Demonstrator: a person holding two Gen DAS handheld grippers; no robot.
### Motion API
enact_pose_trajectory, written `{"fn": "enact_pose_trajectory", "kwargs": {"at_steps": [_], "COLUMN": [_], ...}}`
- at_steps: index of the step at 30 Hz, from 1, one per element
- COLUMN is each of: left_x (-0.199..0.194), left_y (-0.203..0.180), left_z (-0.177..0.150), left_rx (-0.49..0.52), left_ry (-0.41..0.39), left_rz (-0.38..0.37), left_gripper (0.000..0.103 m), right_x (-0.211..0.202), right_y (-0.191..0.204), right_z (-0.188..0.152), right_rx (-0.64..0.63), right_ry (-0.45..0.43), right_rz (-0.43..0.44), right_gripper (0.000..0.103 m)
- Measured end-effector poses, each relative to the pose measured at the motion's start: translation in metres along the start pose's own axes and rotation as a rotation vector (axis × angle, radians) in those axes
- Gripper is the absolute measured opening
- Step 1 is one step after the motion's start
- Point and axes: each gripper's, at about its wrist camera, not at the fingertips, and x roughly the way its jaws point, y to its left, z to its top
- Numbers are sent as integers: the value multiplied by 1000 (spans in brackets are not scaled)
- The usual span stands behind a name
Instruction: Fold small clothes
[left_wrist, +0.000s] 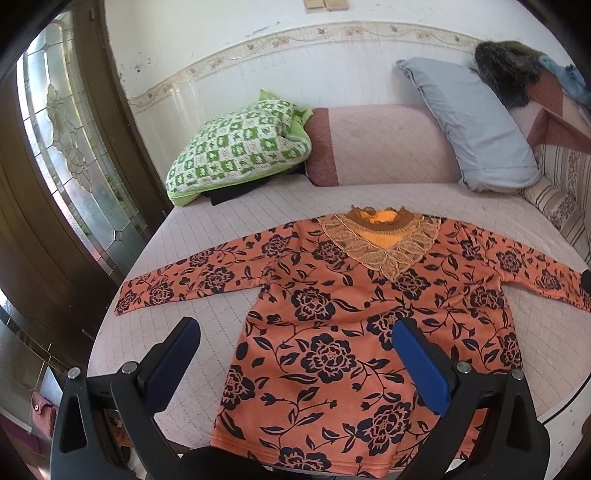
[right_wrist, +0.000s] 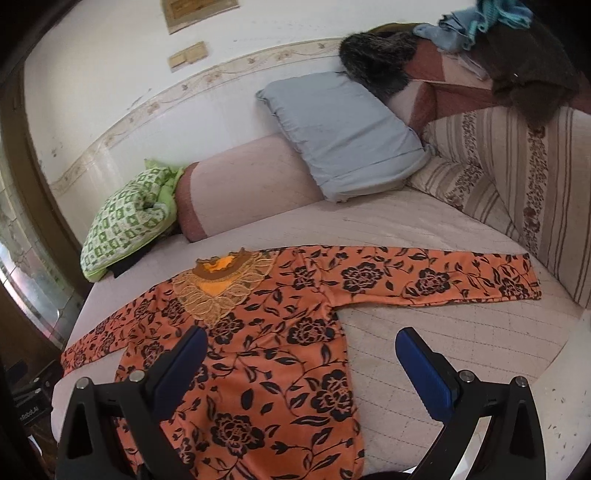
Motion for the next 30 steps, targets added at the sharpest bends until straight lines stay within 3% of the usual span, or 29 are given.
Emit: {"fn": "enact_pose_trajectory", "kwargs": {"at_steps": [3, 6, 9, 11, 13, 15, 17, 21, 29, 30], "left_x": [15, 37, 67, 82, 93, 99, 105, 114, 132, 135], "left_y": [-15, -32, -55, -75, -92, -104, -109, -115, -95, -91], "left_z": [0, -8, -32, -54, -77, -95, -105, -111, -115, -117], "left_rx": [14, 8, -11, 5, 38, 61, 66, 60, -59, -83], "left_ry": [48, 146, 307, 405, 478, 519, 564, 596, 683, 697], "left_rz": [-53, -158, -246, -285, -317, -338, -357, -360, -318, -310], "left_gripper": [103, 103, 103, 103, 103, 103, 103, 103, 103, 103], "right_x": [17, 36, 60, 74, 86, 95, 99, 117, 153, 157], "right_y": [-45, -108, -187, -241, -289, -326, -346, -364, -388, -388], "right_z": [2, 1, -10, -22, -36, -50, -54, -33, 19, 26], "right_rx": [48, 163, 371, 527, 707, 860, 920, 949, 978, 961], "right_ry": [-6, -10, 10, 9, 13, -3, -60, -118, -73, -71], "right_rz": [-55, -77, -71, -51, -2, 64, 118, 78, -126, -160], "right_gripper": [103, 103, 102, 95, 86, 85, 83, 83, 81, 77]}}
